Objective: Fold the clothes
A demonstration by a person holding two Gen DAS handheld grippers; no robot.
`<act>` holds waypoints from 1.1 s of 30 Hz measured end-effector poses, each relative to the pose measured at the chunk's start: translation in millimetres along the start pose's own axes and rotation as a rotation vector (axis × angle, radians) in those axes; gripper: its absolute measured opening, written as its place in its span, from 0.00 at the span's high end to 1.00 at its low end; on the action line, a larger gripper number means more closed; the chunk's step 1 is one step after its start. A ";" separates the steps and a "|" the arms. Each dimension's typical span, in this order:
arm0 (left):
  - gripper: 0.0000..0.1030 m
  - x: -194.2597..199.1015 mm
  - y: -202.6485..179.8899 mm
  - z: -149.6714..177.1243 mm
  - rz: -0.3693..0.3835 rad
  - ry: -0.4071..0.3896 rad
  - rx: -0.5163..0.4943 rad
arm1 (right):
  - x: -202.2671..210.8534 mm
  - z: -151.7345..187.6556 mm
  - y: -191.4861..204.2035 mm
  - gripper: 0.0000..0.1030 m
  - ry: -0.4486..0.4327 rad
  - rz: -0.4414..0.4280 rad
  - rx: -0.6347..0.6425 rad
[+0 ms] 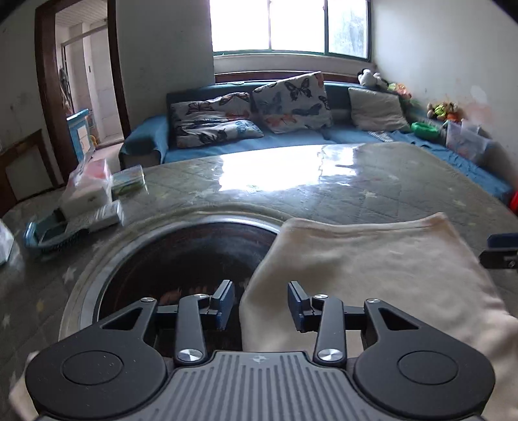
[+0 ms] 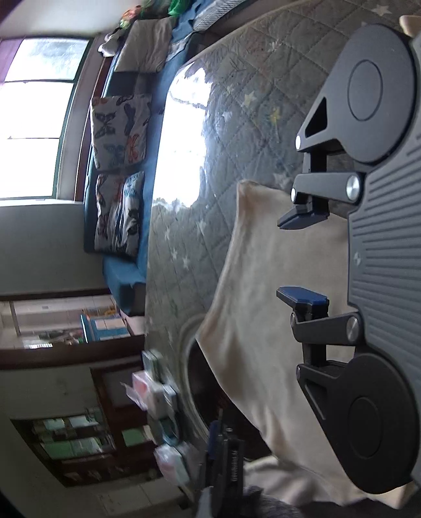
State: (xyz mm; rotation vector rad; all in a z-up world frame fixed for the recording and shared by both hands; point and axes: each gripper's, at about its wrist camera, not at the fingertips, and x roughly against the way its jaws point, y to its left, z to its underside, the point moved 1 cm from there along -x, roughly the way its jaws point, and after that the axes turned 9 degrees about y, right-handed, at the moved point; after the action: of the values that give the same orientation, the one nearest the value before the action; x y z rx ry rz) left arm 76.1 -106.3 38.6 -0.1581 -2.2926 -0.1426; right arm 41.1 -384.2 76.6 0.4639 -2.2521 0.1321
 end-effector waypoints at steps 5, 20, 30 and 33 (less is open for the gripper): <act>0.62 -33.9 -8.2 -11.7 0.007 0.039 -0.034 | -29.8 -17.2 -17.2 0.62 0.011 0.025 -0.044; 0.87 10.2 -68.3 20.3 0.210 -0.089 -0.292 | -69.0 -26.9 -29.3 0.62 0.045 0.050 -0.087; 0.60 7.5 -65.1 22.8 0.219 -0.084 -0.313 | -68.4 -30.0 -33.2 0.61 0.038 0.052 -0.104; 0.60 -0.4 -77.2 25.9 0.201 -0.071 -0.360 | -69.3 -32.5 -36.3 0.61 0.035 0.061 -0.114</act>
State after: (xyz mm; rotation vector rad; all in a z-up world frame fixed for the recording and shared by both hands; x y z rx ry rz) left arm 45.0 -178.4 17.1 -0.5843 -2.2871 -0.4512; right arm 119.2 -390.2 44.4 0.3300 -2.2268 0.0425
